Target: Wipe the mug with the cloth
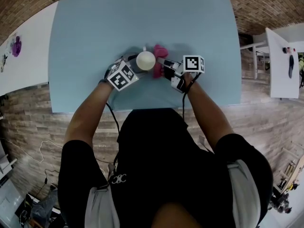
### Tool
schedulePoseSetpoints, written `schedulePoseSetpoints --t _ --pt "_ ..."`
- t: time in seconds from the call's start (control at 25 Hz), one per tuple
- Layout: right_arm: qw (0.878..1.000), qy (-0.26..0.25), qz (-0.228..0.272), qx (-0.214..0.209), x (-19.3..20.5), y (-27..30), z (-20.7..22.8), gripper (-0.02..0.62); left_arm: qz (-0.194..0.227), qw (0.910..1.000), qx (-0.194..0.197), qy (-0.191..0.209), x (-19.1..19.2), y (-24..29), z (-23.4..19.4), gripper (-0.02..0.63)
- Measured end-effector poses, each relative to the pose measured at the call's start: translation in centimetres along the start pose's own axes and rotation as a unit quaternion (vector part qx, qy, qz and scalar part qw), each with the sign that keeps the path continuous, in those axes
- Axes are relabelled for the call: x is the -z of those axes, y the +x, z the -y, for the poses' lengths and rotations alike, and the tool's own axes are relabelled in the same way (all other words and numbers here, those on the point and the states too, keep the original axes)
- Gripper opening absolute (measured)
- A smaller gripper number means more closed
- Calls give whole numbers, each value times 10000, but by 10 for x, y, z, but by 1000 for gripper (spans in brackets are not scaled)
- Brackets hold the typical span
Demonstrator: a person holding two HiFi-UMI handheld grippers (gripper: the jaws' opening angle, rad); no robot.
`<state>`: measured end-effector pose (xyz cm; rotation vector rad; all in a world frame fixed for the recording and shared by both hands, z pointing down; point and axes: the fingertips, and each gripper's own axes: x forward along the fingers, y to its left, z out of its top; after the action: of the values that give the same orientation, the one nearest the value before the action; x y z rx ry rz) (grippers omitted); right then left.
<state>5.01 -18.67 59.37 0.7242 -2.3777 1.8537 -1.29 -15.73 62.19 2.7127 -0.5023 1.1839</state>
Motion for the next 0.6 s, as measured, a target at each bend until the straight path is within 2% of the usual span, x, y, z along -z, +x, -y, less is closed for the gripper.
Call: schedulePoseSetpoints --t 0.2,0.32,0.36,0.48,0.6 --pt "9988 -125 -283 377 32 -7 2 38 -45 9995 -120 -286 0 1 -2 376" --pt "9984 -219 -394 -329 50 4 -24 38 -57 9989 -227 -399 -3 2 -2 376" --pt "9973 -310 -502 -442 56 7 -30 38 -47 9987 -254 -437 -4 2 -2 377" --pt "9935 -575 -854 -478 77 14 -39 38 -39 9982 -322 -504 -4 3 -1 377" --pt "9946 -466 -775 -501 79 11 -38 38 -41 9979 -376 -527 -4 5 1 376"
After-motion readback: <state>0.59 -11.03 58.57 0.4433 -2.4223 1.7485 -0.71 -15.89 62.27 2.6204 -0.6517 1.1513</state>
